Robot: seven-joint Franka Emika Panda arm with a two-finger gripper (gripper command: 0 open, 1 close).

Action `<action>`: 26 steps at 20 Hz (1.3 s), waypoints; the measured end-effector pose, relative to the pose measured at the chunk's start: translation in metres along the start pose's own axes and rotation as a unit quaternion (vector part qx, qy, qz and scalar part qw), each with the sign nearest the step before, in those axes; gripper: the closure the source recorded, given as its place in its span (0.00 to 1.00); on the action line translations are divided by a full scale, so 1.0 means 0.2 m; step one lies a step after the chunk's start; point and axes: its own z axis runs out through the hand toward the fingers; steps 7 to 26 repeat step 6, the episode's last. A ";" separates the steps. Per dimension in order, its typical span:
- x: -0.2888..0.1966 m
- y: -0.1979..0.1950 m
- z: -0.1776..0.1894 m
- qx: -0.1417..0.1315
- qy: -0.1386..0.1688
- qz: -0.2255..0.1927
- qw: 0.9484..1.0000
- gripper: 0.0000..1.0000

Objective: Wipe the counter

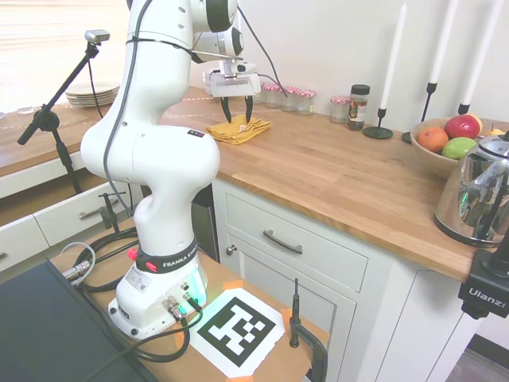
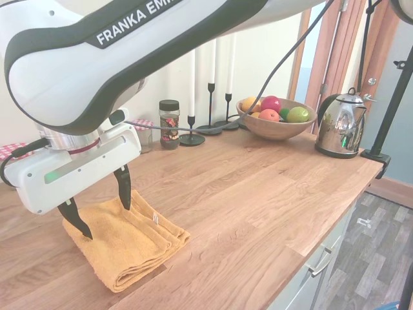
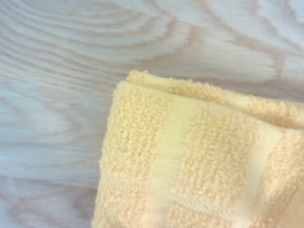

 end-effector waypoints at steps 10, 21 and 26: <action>0.00 0.01 -0.01 0.002 0.001 0.001 1.000 0.00; 0.00 0.01 -0.01 0.002 0.001 0.001 1.000 0.00; 0.00 0.01 -0.01 0.002 0.001 0.001 1.000 0.00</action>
